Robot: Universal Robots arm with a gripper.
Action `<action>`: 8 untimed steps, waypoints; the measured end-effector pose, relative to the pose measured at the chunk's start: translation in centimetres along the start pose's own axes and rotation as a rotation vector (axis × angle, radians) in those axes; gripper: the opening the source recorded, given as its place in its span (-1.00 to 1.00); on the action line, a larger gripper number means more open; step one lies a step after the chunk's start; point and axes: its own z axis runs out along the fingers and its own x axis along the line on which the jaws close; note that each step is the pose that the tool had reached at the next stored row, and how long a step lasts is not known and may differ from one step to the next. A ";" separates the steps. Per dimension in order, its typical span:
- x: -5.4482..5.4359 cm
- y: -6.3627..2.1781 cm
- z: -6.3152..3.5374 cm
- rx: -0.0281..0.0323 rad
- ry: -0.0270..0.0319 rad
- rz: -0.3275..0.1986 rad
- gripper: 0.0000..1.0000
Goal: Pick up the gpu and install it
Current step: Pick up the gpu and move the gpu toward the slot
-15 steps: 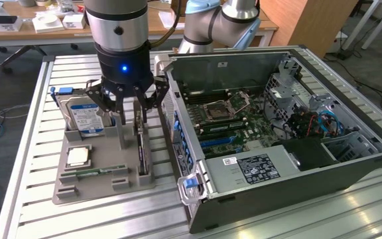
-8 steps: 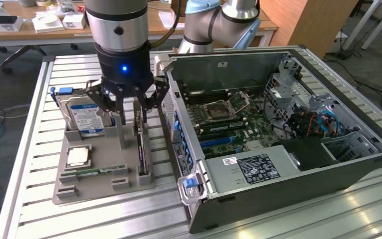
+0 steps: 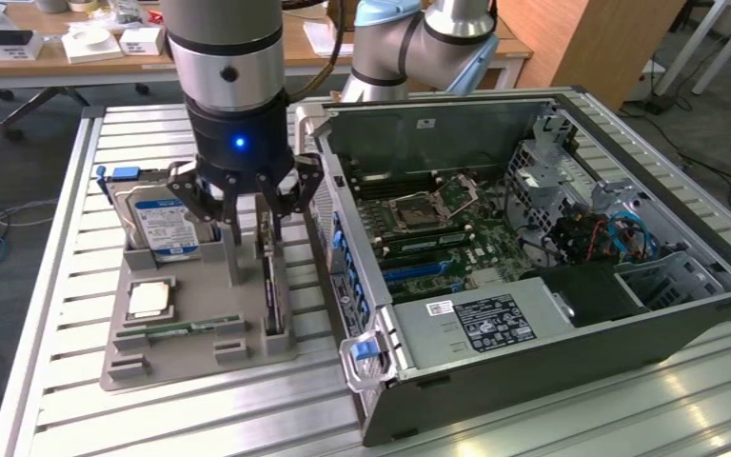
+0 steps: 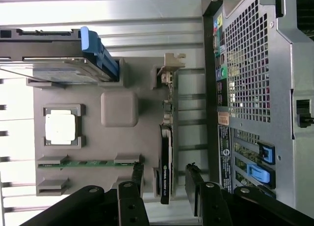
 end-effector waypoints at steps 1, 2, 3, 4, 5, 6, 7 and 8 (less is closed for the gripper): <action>0.0 -0.01 0.14 0.0000 0.0000 0.000 -0.06; 0.0 -0.01 0.28 0.0000 0.0000 0.000 -0.06; 0.0 -0.02 0.44 0.0000 0.0000 0.000 -0.06; 0.0 -0.02 0.58 0.0000 0.0000 0.000 -0.06; 0.0 -0.03 0.72 -0.0001 -0.0001 0.000 -0.06; 0.0 -0.04 0.82 0.0000 0.0000 0.000 -0.06; 0.0 -0.04 0.89 0.0000 0.0000 0.000 -0.06; 0.0 -0.04 0.90 0.0001 0.0001 0.000 -0.06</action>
